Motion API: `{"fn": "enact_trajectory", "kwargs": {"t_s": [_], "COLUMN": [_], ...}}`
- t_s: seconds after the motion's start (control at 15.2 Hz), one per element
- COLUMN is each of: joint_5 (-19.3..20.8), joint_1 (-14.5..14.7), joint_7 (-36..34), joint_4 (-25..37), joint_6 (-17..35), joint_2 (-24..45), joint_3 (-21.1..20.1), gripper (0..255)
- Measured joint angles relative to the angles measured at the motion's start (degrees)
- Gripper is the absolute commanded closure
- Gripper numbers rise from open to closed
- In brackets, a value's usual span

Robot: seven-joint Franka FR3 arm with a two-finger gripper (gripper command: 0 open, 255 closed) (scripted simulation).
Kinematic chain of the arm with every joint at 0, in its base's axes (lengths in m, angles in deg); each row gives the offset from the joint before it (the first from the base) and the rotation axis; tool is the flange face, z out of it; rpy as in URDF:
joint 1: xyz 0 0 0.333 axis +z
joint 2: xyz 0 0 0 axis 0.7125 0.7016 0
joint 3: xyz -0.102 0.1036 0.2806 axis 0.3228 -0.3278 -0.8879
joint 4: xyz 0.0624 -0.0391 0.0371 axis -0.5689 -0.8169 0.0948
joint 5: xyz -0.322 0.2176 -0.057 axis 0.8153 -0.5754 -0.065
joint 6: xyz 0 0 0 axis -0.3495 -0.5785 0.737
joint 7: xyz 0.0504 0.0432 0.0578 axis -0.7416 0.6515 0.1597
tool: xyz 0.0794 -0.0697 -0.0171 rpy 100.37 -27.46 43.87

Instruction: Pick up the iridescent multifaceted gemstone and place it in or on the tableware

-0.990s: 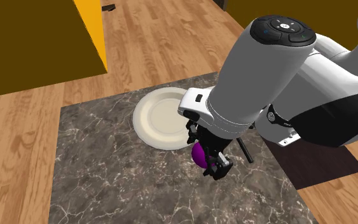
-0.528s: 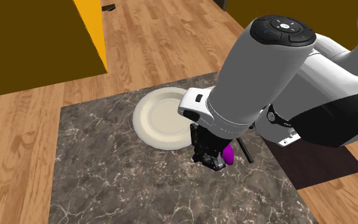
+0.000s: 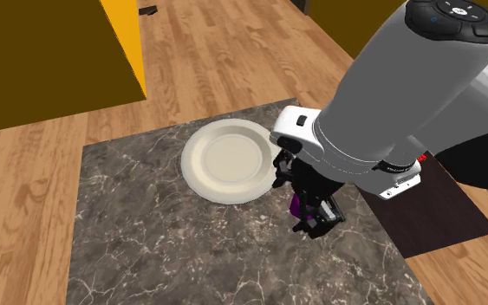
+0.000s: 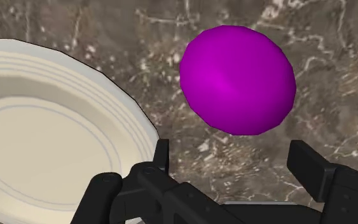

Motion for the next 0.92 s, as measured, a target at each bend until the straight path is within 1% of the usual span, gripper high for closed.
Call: {"fn": "enact_trajectory", "kwargs": {"t_s": [0.2,0.26,0.53,0.66,0.92], "joint_5": [-0.2,-0.1,-0.1,0.0,0.0], "joint_1": [0.8,0.8,0.3,-0.2,-0.2], "joint_7": [-6.2,-6.8,-7.6,-7.6,-7.8], "joint_4": [-1.2,-1.3,-2.7,-3.5,-3.9], "joint_6": [-7.1,-7.7,-5.1,-2.1,-0.8], "joint_2": [-7.9,-8.5,-7.1,-5.0,-4.1], "joint_3": [-3.2,-3.6,-4.4,-4.7,-5.1], "gripper": [0,0,0,0,0]}}
